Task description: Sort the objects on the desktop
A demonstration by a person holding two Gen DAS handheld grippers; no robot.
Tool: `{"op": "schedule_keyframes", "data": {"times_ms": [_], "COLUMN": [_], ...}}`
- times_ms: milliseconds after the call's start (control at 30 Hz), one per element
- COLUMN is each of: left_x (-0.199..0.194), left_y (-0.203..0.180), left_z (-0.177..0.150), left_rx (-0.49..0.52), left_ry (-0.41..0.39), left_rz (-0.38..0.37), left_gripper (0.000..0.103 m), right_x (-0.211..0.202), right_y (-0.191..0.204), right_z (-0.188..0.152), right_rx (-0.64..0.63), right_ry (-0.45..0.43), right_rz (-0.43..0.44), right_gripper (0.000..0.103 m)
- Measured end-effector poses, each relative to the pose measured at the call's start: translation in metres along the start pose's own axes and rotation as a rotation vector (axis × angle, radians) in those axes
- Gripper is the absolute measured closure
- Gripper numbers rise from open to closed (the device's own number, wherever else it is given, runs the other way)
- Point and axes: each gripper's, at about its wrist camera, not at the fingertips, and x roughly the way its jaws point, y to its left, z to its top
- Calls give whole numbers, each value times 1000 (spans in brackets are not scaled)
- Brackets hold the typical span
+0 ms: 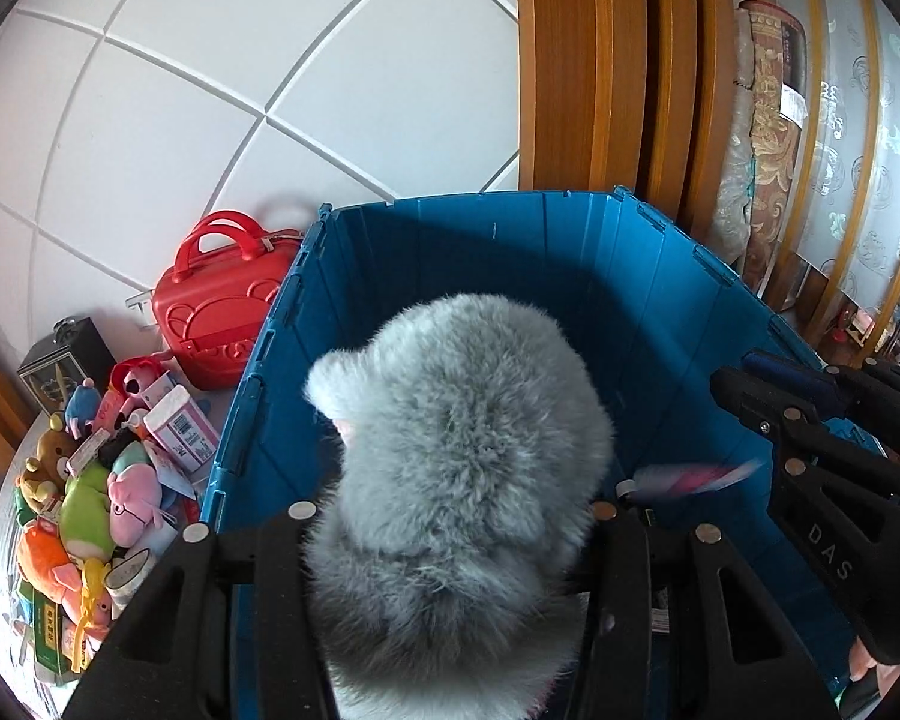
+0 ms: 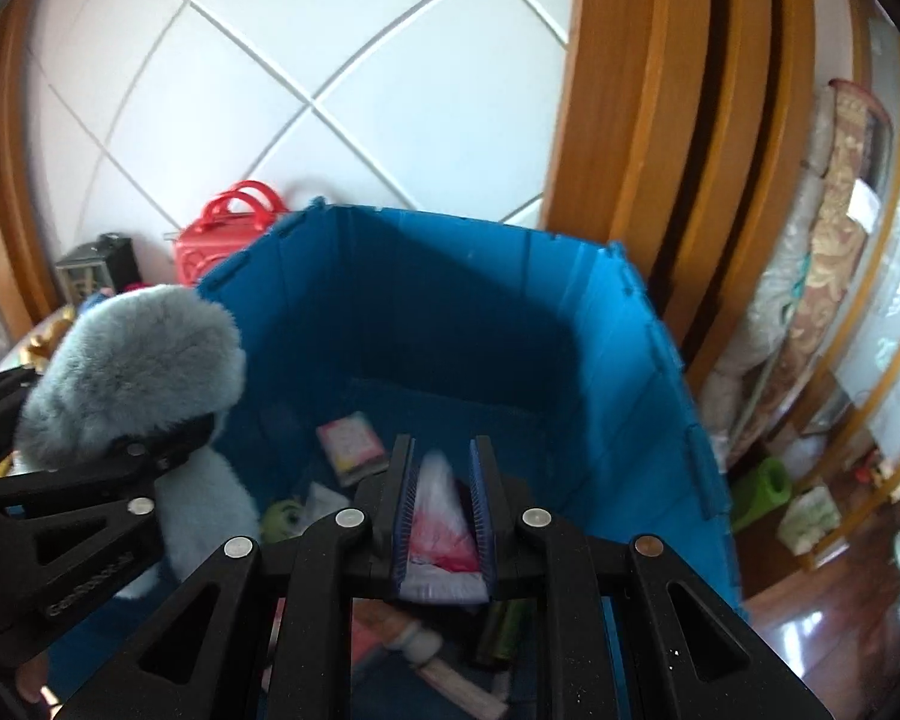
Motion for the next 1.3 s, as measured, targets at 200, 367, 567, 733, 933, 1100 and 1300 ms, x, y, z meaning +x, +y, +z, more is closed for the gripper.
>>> {"op": "schedule_keyframes", "data": {"times_ms": [200,367,567,733,933,1100,1300], "left_x": [-5,-15,-43,-64,-96,-125,-152], "left_y": [3,5,10,15,33,57,92], "left_z": [-2,-6,-11,-21,-42,-67,-101], "left_rx": [-15,-27,-40,-60,-88,-104,-123], "left_ry": [-10,-33,-117,-161,-214,-241,-232], "left_rz": [13,29,64,84,91,98,121], "left_gripper": [52,36,18,11,10,10,9], "right_x": [4,0,-21,-41,-61,-88,-117], "right_y": [-7,-11,-15,-16,0,29,67], "right_z": [-3,-5,-11,-18,-34,-51,-66], "right_rx": [16,22,20,29,43,59,77], "right_ry": [24,13,-53,-98,-107,-130,-153], "right_rz": [-4,-7,-13,-20,-22,-36,-73], "right_gripper": [77,37,2,0,0,0,0]}}
